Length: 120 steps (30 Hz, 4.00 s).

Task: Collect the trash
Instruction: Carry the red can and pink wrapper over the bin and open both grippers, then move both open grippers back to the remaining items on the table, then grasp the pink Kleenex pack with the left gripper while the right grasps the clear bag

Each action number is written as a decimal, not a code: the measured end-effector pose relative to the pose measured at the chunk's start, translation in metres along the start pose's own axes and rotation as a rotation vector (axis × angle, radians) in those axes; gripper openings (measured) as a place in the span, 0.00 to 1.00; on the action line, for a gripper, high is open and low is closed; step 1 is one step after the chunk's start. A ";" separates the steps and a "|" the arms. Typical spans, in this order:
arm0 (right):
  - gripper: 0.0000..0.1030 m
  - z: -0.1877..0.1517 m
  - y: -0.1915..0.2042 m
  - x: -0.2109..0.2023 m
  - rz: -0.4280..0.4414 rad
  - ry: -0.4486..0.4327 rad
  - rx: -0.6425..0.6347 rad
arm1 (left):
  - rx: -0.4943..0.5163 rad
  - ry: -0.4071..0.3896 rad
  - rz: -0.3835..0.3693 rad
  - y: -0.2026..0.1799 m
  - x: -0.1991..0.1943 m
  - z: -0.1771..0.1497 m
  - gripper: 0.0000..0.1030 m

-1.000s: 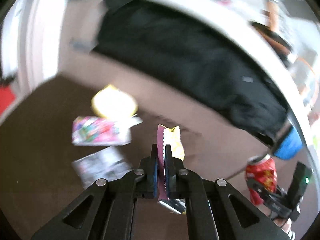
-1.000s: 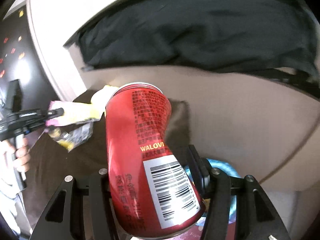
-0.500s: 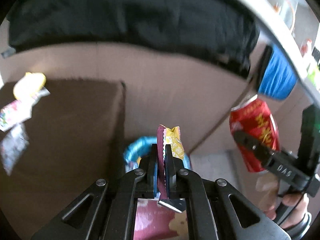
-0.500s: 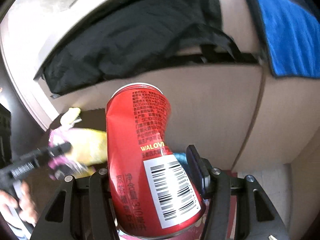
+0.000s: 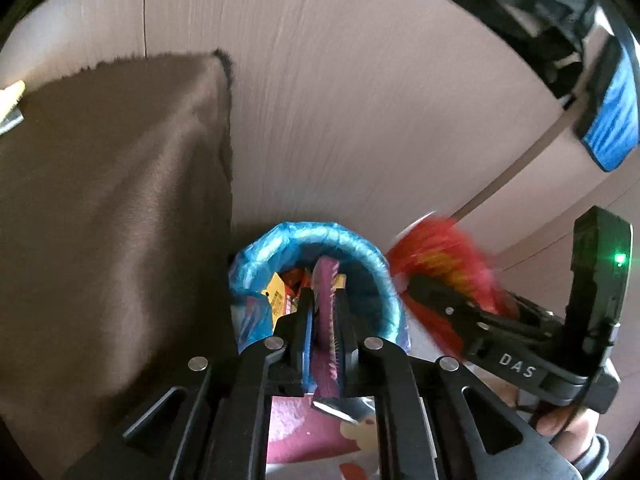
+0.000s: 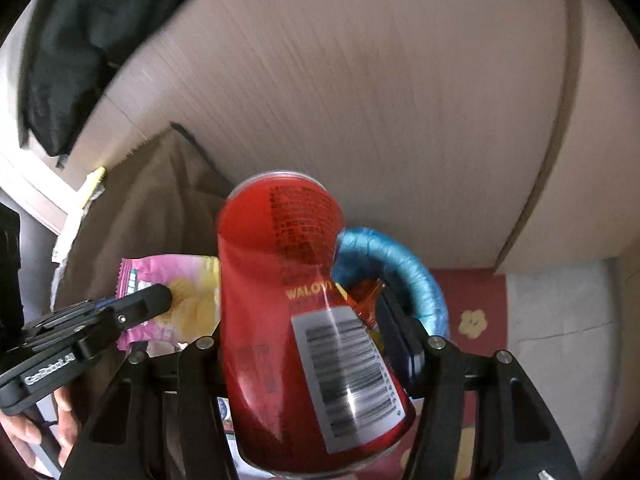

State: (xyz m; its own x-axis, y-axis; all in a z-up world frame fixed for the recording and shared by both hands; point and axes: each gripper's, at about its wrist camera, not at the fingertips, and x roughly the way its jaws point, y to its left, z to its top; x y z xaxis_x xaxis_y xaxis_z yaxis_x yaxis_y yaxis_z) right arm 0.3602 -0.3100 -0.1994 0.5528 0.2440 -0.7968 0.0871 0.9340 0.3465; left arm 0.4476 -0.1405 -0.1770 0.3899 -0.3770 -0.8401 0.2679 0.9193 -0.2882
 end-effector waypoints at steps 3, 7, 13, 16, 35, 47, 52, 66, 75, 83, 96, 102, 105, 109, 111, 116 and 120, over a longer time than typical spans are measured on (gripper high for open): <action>0.56 0.001 -0.003 0.013 -0.004 -0.004 0.000 | -0.007 -0.001 -0.031 0.006 0.002 0.002 0.22; 0.56 0.003 -0.001 0.016 -0.041 -0.033 -0.025 | 0.010 -0.019 -0.046 0.005 -0.004 0.003 0.28; 0.56 0.007 0.011 -0.011 -0.008 -0.061 -0.072 | 0.007 -0.085 -0.083 0.012 -0.048 0.001 0.28; 0.56 0.011 0.037 -0.029 -0.012 -0.090 -0.146 | 0.022 -0.148 -0.061 0.023 -0.081 0.001 0.28; 0.48 -0.023 0.319 0.015 0.208 0.055 -0.459 | -0.251 -0.344 0.254 0.294 -0.258 -0.064 0.28; 0.46 -0.030 0.364 0.070 0.196 0.089 -0.320 | -0.330 -0.339 0.222 0.357 -0.254 -0.092 0.28; 0.07 -0.030 0.387 0.082 0.181 0.050 -0.388 | -0.330 -0.335 0.224 0.366 -0.249 -0.084 0.28; 0.07 -0.016 0.321 0.010 0.149 -0.031 -0.451 | -0.165 -0.295 0.077 0.348 -0.176 0.053 0.28; 0.07 -0.004 0.279 -0.011 0.126 -0.049 -0.433 | -0.234 -0.149 -0.133 0.351 -0.167 0.007 0.29; 0.07 -0.009 0.265 -0.022 0.154 -0.067 -0.403 | 0.163 -0.178 0.163 0.258 -0.194 -0.029 0.56; 0.07 -0.015 0.236 -0.063 0.149 -0.126 -0.397 | 0.058 -0.070 0.320 0.260 -0.141 0.007 0.62; 0.07 -0.012 0.224 -0.071 0.143 -0.154 -0.402 | -0.051 -0.095 0.283 0.271 -0.149 0.016 0.51; 0.07 -0.007 0.216 -0.076 0.148 -0.170 -0.385 | -0.039 -0.171 0.282 0.248 -0.172 0.009 0.49; 0.07 -0.001 0.203 -0.090 0.134 -0.204 -0.368 | -0.002 -0.279 0.272 0.194 -0.210 0.002 0.49; 0.07 0.002 0.193 -0.103 0.118 -0.227 -0.363 | 0.036 -0.314 0.263 0.160 -0.222 0.000 0.49; 0.07 0.006 0.158 -0.141 0.061 -0.282 -0.345 | 0.118 -0.324 0.129 0.077 -0.219 -0.004 0.49; 0.07 0.006 0.121 -0.163 -0.001 -0.301 -0.328 | 0.165 -0.273 0.053 0.025 -0.186 -0.006 0.49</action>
State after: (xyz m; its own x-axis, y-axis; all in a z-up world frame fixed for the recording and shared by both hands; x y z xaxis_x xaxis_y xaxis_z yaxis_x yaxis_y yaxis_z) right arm 0.2852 -0.2380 -0.0243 0.7737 0.2017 -0.6006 -0.1528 0.9794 0.1321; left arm 0.3767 -0.0464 -0.0307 0.6229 -0.3659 -0.6915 0.3718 0.9161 -0.1499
